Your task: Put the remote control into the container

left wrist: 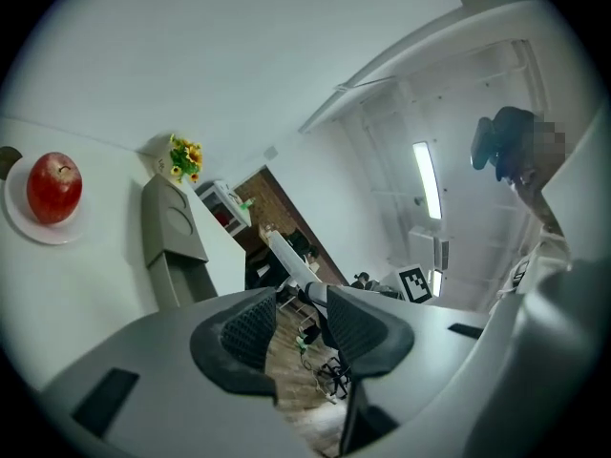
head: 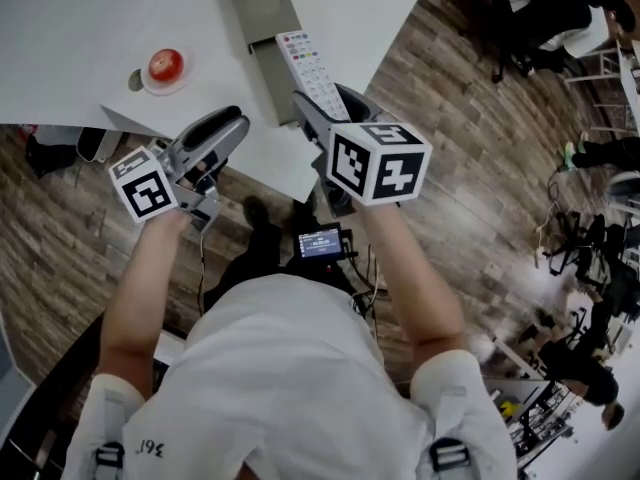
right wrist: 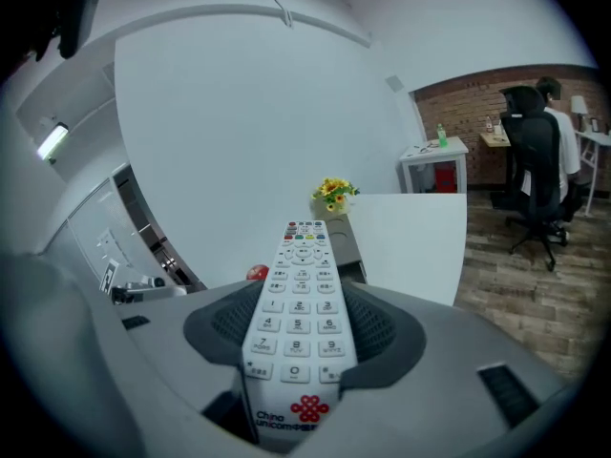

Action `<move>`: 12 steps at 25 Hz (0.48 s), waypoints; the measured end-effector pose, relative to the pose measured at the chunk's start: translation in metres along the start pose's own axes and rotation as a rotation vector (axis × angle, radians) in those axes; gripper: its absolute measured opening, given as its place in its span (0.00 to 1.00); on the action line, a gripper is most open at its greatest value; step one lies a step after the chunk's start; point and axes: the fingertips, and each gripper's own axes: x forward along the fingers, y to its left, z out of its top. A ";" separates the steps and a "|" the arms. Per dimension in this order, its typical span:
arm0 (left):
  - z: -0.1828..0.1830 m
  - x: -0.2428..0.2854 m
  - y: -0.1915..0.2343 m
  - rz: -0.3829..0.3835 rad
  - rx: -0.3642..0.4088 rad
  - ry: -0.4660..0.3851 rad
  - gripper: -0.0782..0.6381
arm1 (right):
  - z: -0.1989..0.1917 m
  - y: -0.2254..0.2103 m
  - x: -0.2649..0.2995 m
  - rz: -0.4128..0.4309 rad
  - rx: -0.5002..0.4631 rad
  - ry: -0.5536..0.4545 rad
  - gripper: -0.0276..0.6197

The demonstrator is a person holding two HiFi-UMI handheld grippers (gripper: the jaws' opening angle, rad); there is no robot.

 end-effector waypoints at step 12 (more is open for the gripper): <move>-0.034 0.021 0.065 0.105 -0.086 0.072 0.32 | -0.048 -0.043 0.098 -0.138 -0.096 0.256 0.42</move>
